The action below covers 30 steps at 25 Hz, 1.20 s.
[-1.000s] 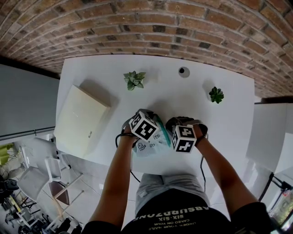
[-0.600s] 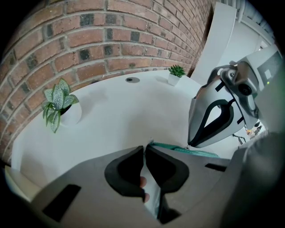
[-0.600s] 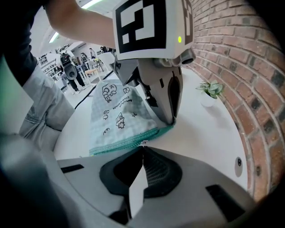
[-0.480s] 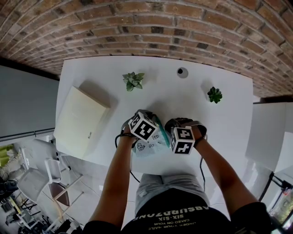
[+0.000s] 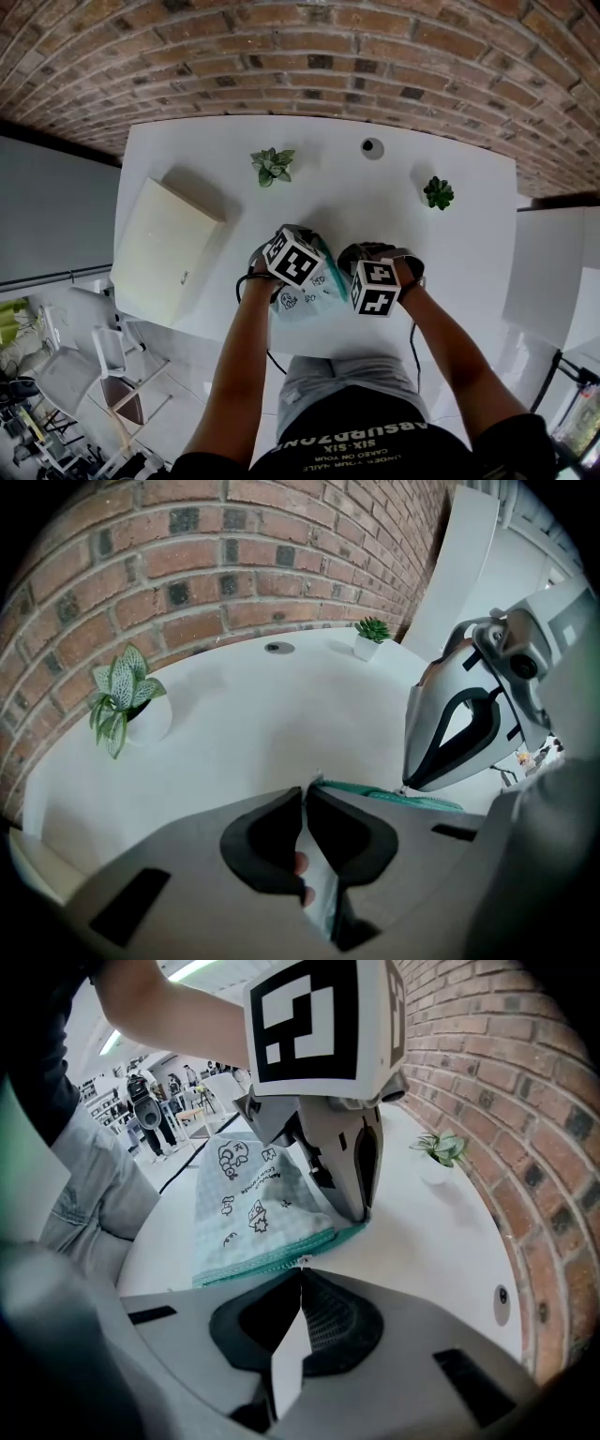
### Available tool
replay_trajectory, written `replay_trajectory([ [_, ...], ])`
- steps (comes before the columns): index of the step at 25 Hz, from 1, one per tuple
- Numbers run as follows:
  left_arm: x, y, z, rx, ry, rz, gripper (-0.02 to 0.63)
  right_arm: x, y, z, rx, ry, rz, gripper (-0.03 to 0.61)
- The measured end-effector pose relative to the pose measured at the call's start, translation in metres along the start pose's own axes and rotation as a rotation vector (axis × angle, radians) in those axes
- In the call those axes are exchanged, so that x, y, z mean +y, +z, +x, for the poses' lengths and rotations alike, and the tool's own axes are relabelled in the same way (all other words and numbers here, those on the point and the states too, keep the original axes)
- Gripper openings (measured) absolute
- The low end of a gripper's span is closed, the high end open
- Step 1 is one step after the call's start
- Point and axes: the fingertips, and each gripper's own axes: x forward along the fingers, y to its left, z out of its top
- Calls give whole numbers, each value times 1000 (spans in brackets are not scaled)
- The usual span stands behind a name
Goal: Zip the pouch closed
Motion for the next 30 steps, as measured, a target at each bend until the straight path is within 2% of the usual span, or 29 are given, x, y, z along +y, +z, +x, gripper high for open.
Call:
replay_trajectory([
  [20, 4, -1, 1, 2, 21, -9, 24, 5, -4, -3, 14, 52, -17, 2],
  [30, -2, 2, -1, 9, -8, -8, 23, 12, -9, -5, 2, 67, -17, 2],
])
